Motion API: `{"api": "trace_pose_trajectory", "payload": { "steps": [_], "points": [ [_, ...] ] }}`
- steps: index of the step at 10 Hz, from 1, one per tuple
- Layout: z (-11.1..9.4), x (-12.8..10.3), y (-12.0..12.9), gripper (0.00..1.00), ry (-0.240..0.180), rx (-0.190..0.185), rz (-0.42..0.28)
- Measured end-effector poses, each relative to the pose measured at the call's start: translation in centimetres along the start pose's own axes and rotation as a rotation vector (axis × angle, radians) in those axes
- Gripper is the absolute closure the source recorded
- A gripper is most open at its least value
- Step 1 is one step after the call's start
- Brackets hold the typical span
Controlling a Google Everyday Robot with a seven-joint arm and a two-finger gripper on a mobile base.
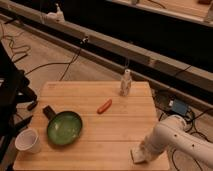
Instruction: Wipe the white sponge on the table
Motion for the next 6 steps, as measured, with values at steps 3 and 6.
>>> {"api": "trace_pose_trajectory", "payload": {
  "steps": [3,6],
  "points": [
    [0.0,-0.1,-3.1,1.00,0.023,0.013,0.014],
    [0.4,-4.1,-4.8,1.00,-0.032,0.018,-0.025]
  ]
}}
